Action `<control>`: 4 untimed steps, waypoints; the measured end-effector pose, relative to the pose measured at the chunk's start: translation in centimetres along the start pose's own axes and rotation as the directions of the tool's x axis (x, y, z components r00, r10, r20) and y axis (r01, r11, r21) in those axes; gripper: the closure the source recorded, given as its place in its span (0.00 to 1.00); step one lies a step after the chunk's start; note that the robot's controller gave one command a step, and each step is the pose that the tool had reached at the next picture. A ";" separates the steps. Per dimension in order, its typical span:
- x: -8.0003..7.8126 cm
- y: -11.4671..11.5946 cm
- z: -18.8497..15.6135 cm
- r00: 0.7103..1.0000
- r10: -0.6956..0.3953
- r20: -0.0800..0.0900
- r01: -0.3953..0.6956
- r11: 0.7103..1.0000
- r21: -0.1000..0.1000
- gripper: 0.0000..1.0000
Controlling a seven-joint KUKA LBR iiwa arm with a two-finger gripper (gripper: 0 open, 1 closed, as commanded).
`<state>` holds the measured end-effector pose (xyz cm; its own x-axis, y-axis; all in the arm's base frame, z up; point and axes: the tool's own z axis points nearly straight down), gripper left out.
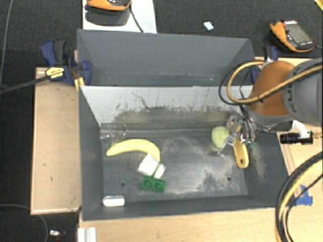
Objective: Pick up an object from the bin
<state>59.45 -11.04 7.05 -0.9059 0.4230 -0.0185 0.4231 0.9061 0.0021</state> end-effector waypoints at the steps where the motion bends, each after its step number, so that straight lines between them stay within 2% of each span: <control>1: 0.8 1.4 -0.4 0.982 0.186 0.003 -0.186 0.982 -0.002 1.00; 2: 0.8 1.4 -0.5 0.983 0.183 0.003 -0.183 0.983 -0.002 1.00; 4: 0.8 1.4 -5.2 0.984 0.179 0.002 -0.179 0.984 -0.003 1.00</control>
Offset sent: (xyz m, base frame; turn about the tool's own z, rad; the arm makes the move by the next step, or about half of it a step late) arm 0.0000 0.0000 0.0000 0.0000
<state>59.23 -9.39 12.24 -0.8155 0.5784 -0.0197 0.5783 0.8158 0.0080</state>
